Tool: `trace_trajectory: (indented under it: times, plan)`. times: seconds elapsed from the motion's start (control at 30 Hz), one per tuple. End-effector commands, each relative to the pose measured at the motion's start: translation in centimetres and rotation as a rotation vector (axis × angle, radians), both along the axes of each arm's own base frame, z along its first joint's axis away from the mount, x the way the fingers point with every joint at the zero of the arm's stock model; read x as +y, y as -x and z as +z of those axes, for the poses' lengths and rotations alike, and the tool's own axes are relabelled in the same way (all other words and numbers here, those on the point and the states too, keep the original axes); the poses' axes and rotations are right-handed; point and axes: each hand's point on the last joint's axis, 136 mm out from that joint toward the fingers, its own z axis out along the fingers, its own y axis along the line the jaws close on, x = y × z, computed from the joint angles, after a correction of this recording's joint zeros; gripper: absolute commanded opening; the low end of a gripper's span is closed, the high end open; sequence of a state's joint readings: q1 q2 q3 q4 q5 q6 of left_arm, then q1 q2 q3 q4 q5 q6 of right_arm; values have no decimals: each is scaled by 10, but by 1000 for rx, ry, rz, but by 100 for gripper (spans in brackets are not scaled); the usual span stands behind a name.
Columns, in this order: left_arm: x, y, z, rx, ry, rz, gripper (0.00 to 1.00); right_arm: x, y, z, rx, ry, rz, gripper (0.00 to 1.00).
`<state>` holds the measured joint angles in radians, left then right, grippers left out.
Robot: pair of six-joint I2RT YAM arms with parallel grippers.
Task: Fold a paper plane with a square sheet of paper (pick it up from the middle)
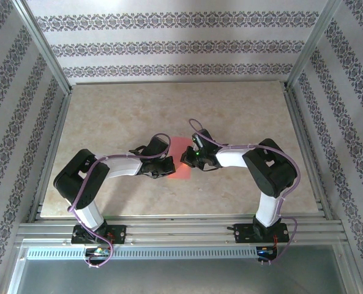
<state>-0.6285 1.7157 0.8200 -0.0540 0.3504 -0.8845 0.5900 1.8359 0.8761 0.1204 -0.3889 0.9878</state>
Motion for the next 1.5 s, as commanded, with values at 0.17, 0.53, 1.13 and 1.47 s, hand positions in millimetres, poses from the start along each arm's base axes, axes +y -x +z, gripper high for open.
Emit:
trace_trajectory:
  times: [0.17, 0.53, 1.13, 1.47]
  plan:
    - [45, 45, -51, 191, -207, 39, 0, -39, -10, -24, 44, 73, -52, 5]
    - [41, 45, -49, 188, -192, 29, 0, -65, -58, 0, -64, 30, -78, 5]
    - [5, -23, 74, -134, 61, 0, 37, -69, -14, 70, -119, -59, -179, 40]
    - [27, -25, 61, -146, -21, 30, 41, -19, -2, 45, -90, -46, -37, 46]
